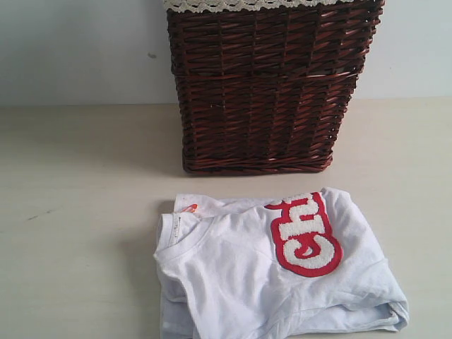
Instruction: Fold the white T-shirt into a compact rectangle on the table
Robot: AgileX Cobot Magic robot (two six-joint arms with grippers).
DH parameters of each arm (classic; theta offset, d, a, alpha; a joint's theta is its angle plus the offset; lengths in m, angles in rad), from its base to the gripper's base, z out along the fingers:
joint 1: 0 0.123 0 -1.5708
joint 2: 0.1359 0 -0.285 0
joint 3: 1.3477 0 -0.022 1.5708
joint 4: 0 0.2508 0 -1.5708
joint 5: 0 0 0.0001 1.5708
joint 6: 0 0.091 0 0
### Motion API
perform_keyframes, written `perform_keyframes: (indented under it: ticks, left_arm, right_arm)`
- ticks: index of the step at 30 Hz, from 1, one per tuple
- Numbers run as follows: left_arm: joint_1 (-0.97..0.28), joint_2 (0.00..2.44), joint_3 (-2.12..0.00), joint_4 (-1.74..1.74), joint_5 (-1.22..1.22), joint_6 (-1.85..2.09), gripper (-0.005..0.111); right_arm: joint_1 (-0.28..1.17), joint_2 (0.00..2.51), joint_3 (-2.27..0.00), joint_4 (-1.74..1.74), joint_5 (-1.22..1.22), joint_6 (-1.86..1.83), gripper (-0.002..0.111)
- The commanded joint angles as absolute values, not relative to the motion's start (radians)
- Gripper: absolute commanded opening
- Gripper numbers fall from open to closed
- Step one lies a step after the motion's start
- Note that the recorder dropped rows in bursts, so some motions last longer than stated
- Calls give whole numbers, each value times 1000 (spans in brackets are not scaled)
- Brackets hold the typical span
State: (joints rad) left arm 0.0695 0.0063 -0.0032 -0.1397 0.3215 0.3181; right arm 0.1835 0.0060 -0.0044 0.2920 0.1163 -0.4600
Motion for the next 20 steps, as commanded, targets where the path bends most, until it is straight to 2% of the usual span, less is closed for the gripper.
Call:
perform_keyframes:
  ticks: [1, 20]
  left_arm:
    - [69, 0, 0, -143, 313, 319, 1]
    - [69, 0, 0, -143, 313, 319, 1]
  right_arm:
    - [180, 0, 0, 291, 119, -458, 22]
    - [180, 0, 0, 319, 119, -458, 22]
